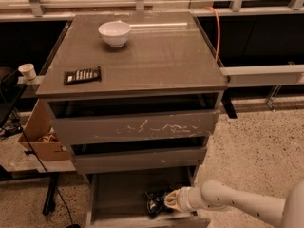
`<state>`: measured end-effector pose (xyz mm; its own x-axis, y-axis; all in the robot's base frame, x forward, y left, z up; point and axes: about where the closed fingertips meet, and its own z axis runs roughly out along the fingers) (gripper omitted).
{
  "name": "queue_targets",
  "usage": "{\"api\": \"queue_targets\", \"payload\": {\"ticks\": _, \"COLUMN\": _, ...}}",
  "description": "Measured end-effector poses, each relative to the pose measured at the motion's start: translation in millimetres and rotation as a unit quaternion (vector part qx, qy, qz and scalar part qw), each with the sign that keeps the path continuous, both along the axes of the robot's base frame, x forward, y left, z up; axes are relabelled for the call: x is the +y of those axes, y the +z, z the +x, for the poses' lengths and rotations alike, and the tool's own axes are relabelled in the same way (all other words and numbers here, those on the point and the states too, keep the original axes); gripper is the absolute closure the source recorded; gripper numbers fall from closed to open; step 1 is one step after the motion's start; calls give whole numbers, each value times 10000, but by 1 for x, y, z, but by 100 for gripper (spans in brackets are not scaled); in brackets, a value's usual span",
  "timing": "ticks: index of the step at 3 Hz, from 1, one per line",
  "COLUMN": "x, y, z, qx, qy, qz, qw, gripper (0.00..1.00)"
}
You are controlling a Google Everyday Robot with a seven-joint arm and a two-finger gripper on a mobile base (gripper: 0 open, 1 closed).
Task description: Pick blue chip bag from bottom drawer and place on counter
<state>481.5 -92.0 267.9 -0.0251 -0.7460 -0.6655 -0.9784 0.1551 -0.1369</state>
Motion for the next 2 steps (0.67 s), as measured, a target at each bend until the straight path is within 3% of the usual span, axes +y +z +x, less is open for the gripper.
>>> {"api": "queue_targets", "payload": {"ticks": 2, "x": 9, "y": -17, "z": 25, "qx": -129, "qy": 88, "qz": -172, "qw": 9997, "gripper": 58}}
